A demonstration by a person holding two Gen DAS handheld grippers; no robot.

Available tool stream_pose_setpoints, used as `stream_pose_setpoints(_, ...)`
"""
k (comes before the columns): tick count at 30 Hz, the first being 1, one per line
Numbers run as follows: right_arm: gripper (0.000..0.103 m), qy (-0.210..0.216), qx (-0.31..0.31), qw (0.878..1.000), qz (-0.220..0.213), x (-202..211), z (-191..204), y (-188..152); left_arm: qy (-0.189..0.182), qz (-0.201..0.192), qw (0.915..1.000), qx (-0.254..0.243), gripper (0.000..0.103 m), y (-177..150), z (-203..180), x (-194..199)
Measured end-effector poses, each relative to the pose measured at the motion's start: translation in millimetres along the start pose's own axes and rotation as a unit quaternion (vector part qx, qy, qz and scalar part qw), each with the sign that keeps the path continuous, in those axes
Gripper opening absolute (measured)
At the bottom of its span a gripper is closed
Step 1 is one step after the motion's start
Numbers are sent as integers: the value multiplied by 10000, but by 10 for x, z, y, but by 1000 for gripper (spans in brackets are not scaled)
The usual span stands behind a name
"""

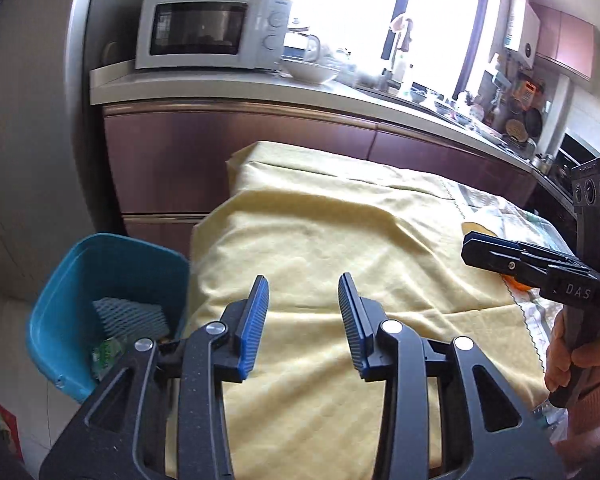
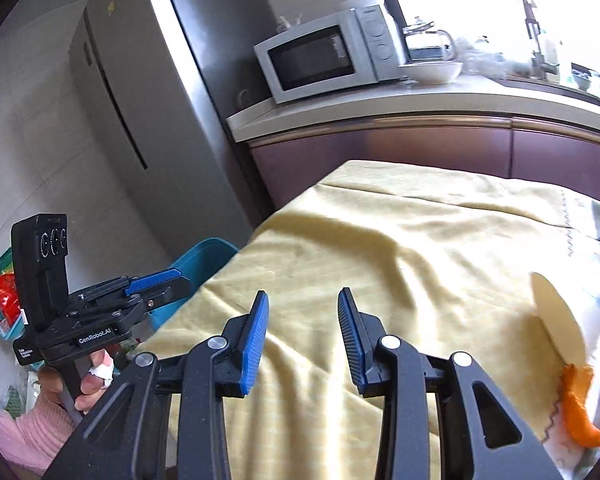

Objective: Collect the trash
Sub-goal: 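Move both open tools back over the table toward the orange peels, then grasp an orange peel with the left tool while the right tool grasps a clear plastic bag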

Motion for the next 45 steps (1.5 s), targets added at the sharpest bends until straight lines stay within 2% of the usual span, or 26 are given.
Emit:
stream_pose_setpoints(7,34,-1011,-574,9927,-308,640,-819,-228,-749,388,9952,-507,36,-99,-935,-344)
stream_pose_setpoints(13,34,-1755,-1084,9767,-586,1135,-1443,-397,-1300,816,9844,-864,37,-219,-1698,-687)
stream_pose_setpoints(19,43,-2269,-1481,9600,-704,1483,-1973,-610,-1690,1260,9715,-1082,38,-364,-2287,-1006)
stream_pose_setpoints(23,47,-2325,-1696,9555,-643,1546,-2200,-748,-1849,1512,9647,-1109,42,-409,-2564,-1188)
stream_pose_setpoints(28,49,-2127,-1923,9566,-515,1468,-2356,-840,-1924,1704,9592,-1176,45,-465,-2801,-1362)
stream_pose_setpoints(37,50,-1837,-2062,9602,-415,1363,-2409,-911,-1866,2107,9542,-1017,48,-512,-2959,-1667)
stream_pose_setpoints(45,42,-1684,-2146,9611,-436,1388,-2422,-943,-1920,2238,9515,-876,48,-484,-3078,-1784)
Point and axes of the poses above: each gripper's, at about its wrist camera, not at the fingertips, and x roughly against the way its jaws point, z to its left, y to its top, the point moved 6 cm from there along -x, roughly the way its jaws point, and after that the axes turned 5 degrees about x, right-handed, at the moved point
